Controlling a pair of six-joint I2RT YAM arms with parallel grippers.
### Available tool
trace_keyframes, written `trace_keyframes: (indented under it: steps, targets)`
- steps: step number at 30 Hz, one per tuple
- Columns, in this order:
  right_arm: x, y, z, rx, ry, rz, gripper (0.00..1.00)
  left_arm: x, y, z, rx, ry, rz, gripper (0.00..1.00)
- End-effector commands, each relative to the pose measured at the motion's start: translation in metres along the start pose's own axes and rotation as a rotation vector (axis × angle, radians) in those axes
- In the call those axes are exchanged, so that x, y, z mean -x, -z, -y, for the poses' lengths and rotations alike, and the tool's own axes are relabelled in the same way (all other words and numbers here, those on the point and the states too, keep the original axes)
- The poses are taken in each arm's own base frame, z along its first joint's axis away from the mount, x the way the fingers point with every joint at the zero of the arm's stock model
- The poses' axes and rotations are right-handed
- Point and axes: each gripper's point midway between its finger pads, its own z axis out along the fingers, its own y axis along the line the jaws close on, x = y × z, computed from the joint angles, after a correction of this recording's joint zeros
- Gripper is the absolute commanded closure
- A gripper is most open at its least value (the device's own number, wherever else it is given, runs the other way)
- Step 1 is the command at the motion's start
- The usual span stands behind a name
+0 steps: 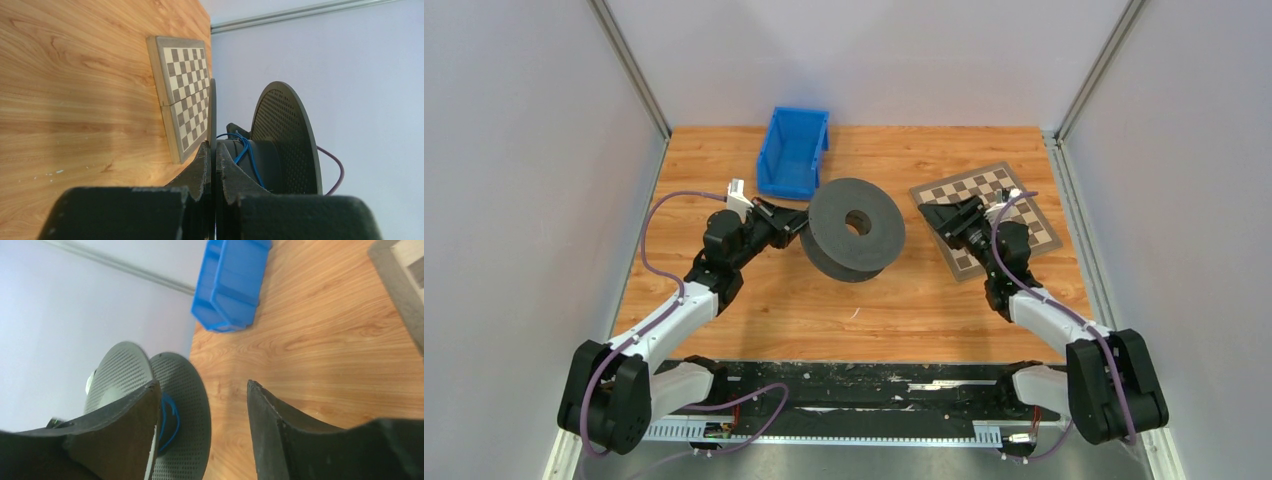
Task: Wrap the cables
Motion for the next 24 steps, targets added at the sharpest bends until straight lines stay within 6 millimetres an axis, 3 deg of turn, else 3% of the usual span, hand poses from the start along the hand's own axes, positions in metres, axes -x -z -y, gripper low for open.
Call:
trace_keyframes:
  steps: [1,3,8,16,19,23,24]
  targets:
    - [-0.015,0.016,-0.043,0.207,0.088,-0.151,0.35,0.012,0.006,0.053,-0.155,-0.035,0.028,1.00]
    - [-0.026,0.020,-0.061,0.287,0.102,-0.238,0.30,0.010,0.005,0.052,-0.153,-0.045,0.022,1.00]
    - [-0.046,0.028,-0.077,0.399,0.085,-0.404,0.26,0.005,0.003,0.048,-0.164,-0.053,-0.004,1.00]
    - [-0.059,0.024,-0.070,0.439,0.031,-0.499,0.29,0.003,-0.003,0.041,-0.167,-0.062,-0.021,1.00]
    - [-0.063,0.023,-0.071,0.476,-0.006,-0.527,0.39,0.004,-0.007,0.039,-0.169,-0.066,-0.029,1.00]
    - [-0.063,0.025,-0.079,0.551,-0.071,-0.542,0.70,0.002,-0.008,0.033,-0.170,-0.067,-0.046,1.00]
    - [-0.063,0.025,-0.079,0.566,-0.074,-0.541,0.73,0.002,-0.008,0.032,-0.170,-0.066,-0.047,1.00]
